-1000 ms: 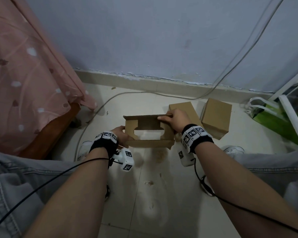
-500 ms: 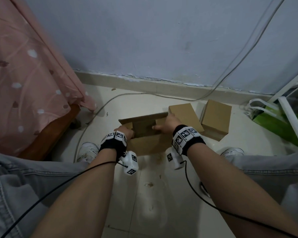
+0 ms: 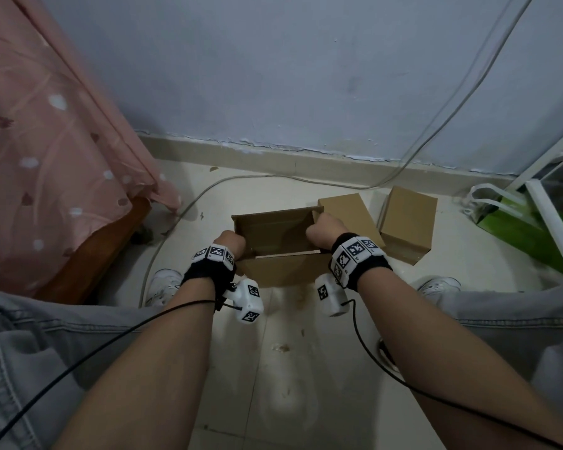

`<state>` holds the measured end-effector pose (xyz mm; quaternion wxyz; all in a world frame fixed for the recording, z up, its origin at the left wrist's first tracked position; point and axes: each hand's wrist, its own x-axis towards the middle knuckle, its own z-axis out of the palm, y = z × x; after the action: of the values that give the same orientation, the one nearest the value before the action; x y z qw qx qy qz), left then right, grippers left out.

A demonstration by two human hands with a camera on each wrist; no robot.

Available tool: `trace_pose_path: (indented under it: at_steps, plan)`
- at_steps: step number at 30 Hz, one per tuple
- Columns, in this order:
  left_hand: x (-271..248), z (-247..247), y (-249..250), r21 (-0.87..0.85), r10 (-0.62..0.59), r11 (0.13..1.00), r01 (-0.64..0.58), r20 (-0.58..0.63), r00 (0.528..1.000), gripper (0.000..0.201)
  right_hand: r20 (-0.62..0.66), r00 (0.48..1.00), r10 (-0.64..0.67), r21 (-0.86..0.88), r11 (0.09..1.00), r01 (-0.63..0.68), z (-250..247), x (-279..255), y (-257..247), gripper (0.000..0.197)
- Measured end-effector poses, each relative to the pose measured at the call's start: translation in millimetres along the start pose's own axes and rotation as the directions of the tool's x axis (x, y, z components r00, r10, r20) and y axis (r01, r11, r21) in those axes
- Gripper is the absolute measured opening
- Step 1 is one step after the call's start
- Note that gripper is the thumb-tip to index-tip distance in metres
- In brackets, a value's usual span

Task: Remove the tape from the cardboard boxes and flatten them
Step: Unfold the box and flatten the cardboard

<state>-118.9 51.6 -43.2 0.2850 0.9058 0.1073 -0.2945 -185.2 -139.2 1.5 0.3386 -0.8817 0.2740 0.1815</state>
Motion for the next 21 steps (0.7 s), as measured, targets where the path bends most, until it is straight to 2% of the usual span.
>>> trace_pose_path:
  at_steps: [2, 5, 8, 10, 12, 13, 18, 19, 21]
  plan:
    - [1.5, -7.1, -5.4, -0.099, 0.037, 0.994, -0.039, -0.027, 0.999, 0.034, 0.018, 1.0, 0.01, 0.061, 0.998, -0.011, -3.0, 2.0, 6.0, 0.019]
    - [6.5, -15.8, -11.7, -0.14, 0.035, 0.989, -0.038, -0.024, 0.999, 0.038, 0.016, 0.999, 0.034, 0.111, 0.993, -0.035, -7.4, 4.8, 13.5, 0.026]
    - [0.0, -17.1, -13.8, -0.247, 0.021, 0.969, -0.011, 0.039, 0.999, 0.043, -0.003, 1.0, 0.03, 0.14, 0.99, -0.03, -14.4, 4.8, 13.2, 0.026]
    - [-12.6, -16.7, -17.2, -0.341, 0.041, 0.94, 0.024, 0.18, 0.983, 0.061, -0.026, 0.999, 0.023, 0.132, 0.991, -0.019, -21.6, 5.4, 10.7, 0.021]
    - [-23.0, -18.9, -21.2, -0.318, 0.169, 0.946, -0.056, 0.339, 0.925, 0.092, -0.044, 0.999, 0.011, 0.109, 0.994, -0.006, -31.5, 5.5, 7.6, 0.019]
    - [-23.3, -21.0, -23.9, -0.306, 0.235, 0.945, -0.118, 0.382, 0.894, 0.106, -0.041, 0.999, 0.009, 0.083, 0.997, -0.006, -37.6, 5.8, 7.0, 0.022]
    - [-6.5, -23.5, -39.1, -0.354, 0.379, 0.903, -0.244, 0.387, 0.841, 0.142, 0.05, 0.998, 0.026, 0.032, 0.999, -0.028, -60.9, 10.2, 12.8, 0.026]
    - [-8.5, -21.8, -38.1, -0.369, 0.398, 0.894, -0.256, 0.388, 0.831, 0.143, 0.062, 0.997, 0.041, 0.071, 0.996, -0.045, -62.9, 14.8, 16.0, 0.027]
    - [-11.9, -17.9, -35.6, -0.428, 0.406, 0.871, -0.241, 0.353, 0.843, 0.134, 0.118, 0.992, 0.038, 0.263, 0.962, -0.068, -66.8, 18.3, 19.2, 0.033]
